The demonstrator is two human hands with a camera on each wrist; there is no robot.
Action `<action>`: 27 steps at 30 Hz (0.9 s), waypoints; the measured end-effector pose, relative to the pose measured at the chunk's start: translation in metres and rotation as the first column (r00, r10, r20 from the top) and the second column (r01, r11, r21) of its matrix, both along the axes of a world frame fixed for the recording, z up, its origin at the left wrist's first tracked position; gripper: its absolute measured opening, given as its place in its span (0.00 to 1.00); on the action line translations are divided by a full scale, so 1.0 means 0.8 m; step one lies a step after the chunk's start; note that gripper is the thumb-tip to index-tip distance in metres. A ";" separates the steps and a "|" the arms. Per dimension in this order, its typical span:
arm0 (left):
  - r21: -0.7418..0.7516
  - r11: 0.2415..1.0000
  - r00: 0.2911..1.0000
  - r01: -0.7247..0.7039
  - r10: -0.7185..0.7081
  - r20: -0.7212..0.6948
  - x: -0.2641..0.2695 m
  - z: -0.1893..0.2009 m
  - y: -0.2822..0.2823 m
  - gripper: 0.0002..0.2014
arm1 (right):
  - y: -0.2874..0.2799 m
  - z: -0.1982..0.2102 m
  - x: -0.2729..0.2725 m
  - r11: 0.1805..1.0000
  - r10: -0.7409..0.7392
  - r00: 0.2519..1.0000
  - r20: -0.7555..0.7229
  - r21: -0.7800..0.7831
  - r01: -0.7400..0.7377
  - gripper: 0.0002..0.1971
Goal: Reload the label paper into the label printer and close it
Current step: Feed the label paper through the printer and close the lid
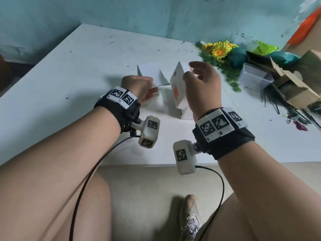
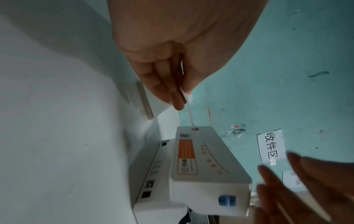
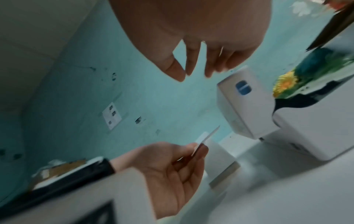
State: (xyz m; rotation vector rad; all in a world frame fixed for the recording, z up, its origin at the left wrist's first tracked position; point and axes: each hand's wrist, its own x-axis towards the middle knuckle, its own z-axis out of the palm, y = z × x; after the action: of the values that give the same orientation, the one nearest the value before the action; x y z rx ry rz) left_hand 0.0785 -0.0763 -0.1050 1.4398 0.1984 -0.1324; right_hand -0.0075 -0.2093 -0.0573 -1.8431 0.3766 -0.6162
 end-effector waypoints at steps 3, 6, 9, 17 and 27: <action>0.043 0.997 0.998 0.063 -0.064 0.022 -0.007 -0.002 -0.008 0.19 | -0.014 0.002 0.010 0.984 -0.088 0.971 -0.223 0.135 0.120 0.29; 0.073 0.986 0.988 0.151 -0.153 0.023 -0.014 0.002 -0.017 0.14 | -0.017 0.011 0.006 0.962 0.052 0.927 -0.372 0.267 0.053 0.23; 0.101 0.968 0.972 0.228 -0.232 0.031 -0.020 0.004 -0.022 0.12 | -0.024 0.010 0.008 0.968 0.062 0.906 -0.420 0.246 0.048 0.19; -0.002 0.961 0.961 0.277 -0.277 0.010 -0.015 0.008 -0.009 0.11 | -0.010 0.008 0.017 0.867 0.253 0.883 -0.395 0.497 -0.026 0.09; -0.004 0.998 0.998 0.055 -0.056 -0.019 0.008 0.006 0.020 0.19 | 0.031 -0.001 0.005 0.533 0.565 0.810 -0.161 0.820 -0.209 0.08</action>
State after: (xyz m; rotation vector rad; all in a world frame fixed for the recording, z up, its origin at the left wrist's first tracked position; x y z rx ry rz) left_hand 0.0845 -0.0604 -0.0999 1.4417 0.1739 -0.1919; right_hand -0.0032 -0.1847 -0.0581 -1.1019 0.3901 0.2840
